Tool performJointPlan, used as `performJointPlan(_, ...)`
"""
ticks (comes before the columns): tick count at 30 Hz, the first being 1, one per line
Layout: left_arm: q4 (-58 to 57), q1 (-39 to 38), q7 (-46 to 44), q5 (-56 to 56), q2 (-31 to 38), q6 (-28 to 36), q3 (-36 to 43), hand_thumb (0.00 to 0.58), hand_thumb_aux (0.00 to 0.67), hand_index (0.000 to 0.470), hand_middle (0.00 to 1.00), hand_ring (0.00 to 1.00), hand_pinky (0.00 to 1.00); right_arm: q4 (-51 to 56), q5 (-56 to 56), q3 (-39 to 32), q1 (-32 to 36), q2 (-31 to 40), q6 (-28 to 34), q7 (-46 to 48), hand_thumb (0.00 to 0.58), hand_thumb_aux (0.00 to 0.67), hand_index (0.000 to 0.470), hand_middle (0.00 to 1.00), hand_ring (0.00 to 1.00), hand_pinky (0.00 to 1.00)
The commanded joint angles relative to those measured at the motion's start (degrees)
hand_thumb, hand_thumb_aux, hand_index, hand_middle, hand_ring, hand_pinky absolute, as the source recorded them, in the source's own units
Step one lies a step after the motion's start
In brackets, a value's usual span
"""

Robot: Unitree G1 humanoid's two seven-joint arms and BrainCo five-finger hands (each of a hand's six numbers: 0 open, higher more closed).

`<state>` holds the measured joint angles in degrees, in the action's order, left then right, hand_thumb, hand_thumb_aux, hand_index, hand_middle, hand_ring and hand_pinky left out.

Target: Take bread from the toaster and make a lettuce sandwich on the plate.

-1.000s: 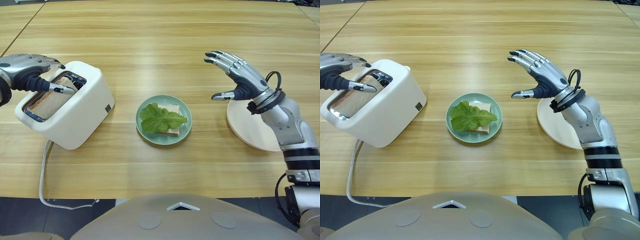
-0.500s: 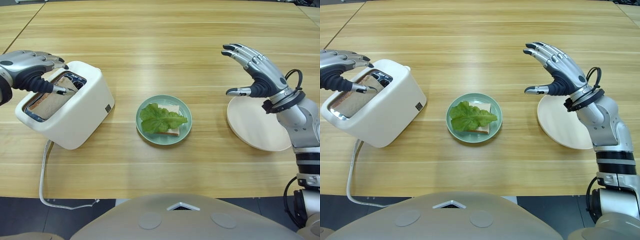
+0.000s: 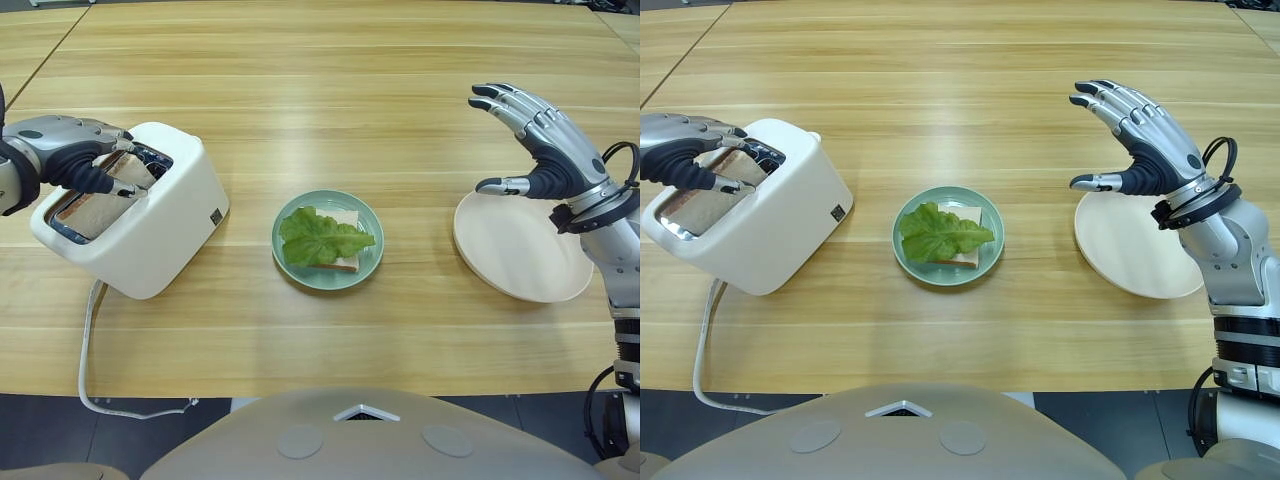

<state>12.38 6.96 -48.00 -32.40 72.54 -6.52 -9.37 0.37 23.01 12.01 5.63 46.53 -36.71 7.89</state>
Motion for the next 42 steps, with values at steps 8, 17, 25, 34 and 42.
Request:
performJointPlan(8, -1.9, 0.3, 0.0, 1.2, 1.7, -3.0, 0.5, 0.58, 0.67, 0.47, 0.0, 0.0, 0.0, -0.7, 1.3, 0.1, -2.2, 0.7, 0.1, 0.5, 0.0, 0.0, 0.0, 0.0, 0.0, 0.0)
performJointPlan(17, -6.6, 8.3, 3.9, 4.6, 0.2, -5.5, 1.5, 0.58, 0.67, 0.47, 0.0, 0.0, 0.0, -0.4, 3.4, -2.2, -1.2, -0.4, 0.9, 0.5, 0.0, 0.0, 0.0, 0.0, 0.0, 0.0)
performJointPlan(25, -18.2, 27.7, -5.8, 20.7, 3.1, -17.6, 4.6, 0.58, 0.67, 0.47, 0.0, 0.0, 0.0, 1.6, 5.7, -6.8, 4.0, -2.1, 2.6, -0.2, 0.0, 0.0, 0.0, 0.0, 0.0, 0.0)
performJointPlan(34, -22.4, 42.3, -13.6, 32.7, -8.5, -23.5, 13.2, 0.58, 0.67, 0.47, 0.0, 0.0, 0.0, 5.9, 9.0, -12.7, 10.8, -5.6, 2.9, -2.0, 0.0, 0.0, 0.0, 0.0, 0.0, 0.0)
performJointPlan(42, -26.8, 40.1, -18.7, 31.9, -27.4, -26.2, 27.7, 0.58, 0.67, 0.47, 0.0, 0.0, 0.0, 9.4, 8.9, -14.9, 14.7, -6.7, 0.6, -4.2, 0.0, 0.0, 0.0, 0.0, 0.0, 0.0)
